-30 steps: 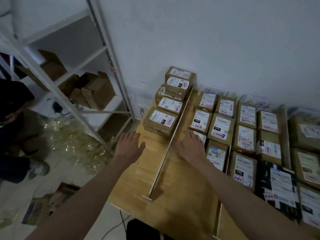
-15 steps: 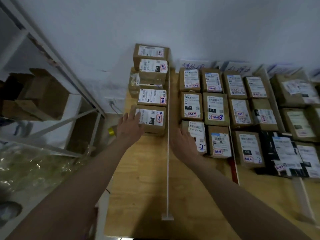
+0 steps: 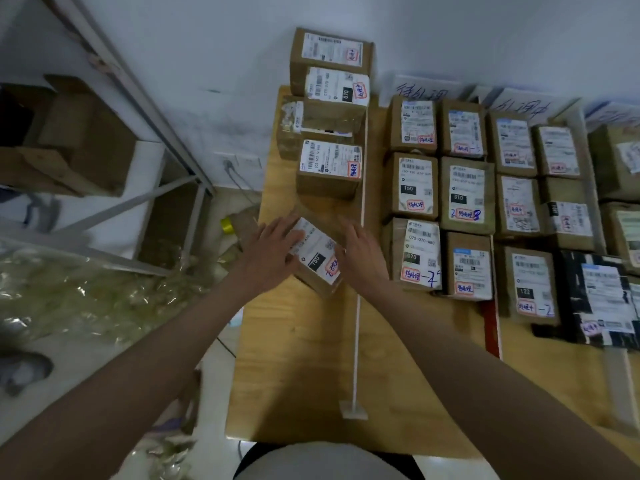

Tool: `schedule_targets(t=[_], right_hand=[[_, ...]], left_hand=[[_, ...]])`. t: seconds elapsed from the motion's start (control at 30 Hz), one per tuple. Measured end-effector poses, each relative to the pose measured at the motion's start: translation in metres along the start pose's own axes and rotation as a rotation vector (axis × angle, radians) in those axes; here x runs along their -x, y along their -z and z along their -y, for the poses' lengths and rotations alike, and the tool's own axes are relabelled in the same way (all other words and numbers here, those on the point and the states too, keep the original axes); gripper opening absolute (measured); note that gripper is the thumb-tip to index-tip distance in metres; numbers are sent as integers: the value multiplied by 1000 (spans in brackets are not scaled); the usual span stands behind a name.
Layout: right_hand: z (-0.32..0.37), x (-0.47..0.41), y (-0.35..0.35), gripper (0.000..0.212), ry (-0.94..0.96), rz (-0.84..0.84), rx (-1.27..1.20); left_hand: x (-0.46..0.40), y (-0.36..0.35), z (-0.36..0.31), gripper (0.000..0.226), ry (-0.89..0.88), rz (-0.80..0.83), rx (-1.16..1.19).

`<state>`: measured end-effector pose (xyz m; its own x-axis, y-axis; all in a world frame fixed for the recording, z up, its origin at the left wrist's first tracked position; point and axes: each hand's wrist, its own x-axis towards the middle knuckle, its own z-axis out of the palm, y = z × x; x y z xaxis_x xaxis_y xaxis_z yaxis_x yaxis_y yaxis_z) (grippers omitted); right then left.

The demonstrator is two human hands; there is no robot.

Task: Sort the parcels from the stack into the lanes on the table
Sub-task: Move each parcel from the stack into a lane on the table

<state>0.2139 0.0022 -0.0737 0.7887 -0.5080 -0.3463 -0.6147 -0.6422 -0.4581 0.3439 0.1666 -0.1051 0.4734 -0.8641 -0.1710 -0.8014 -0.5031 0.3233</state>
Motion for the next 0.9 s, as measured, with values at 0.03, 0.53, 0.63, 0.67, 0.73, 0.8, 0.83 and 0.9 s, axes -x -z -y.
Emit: schedule_targets(t=[0.03, 0.53, 0.63, 0.67, 0.73, 0.8, 0.83, 0.9], right_hand=[[3, 1, -8, 52, -28, 48, -20], [15, 70, -68, 59, -338, 99, -314], [18, 77, -68, 68, -374, 102, -431], [17, 79, -69, 71, -392, 104, -484], [13, 84, -69, 71, -411, 107, -568], [13, 90, -66, 64, -408, 114, -622], [14, 93, -63, 62, -404, 115, -648], [17, 100, -59, 58, -399, 114, -702]], left_hand=[[6, -1, 3, 46, -20, -2, 18], [84, -26, -55, 44, 690, -130, 890], [88, -24, -53, 36, 677, -108, 919], [89, -24, -51, 36, 686, -91, 913], [89, -22, -47, 41, 708, -51, 904], [91, -19, -44, 45, 727, -12, 899], [93, -18, -42, 47, 737, -3, 900], [99, -15, -39, 50, 759, -14, 894]])
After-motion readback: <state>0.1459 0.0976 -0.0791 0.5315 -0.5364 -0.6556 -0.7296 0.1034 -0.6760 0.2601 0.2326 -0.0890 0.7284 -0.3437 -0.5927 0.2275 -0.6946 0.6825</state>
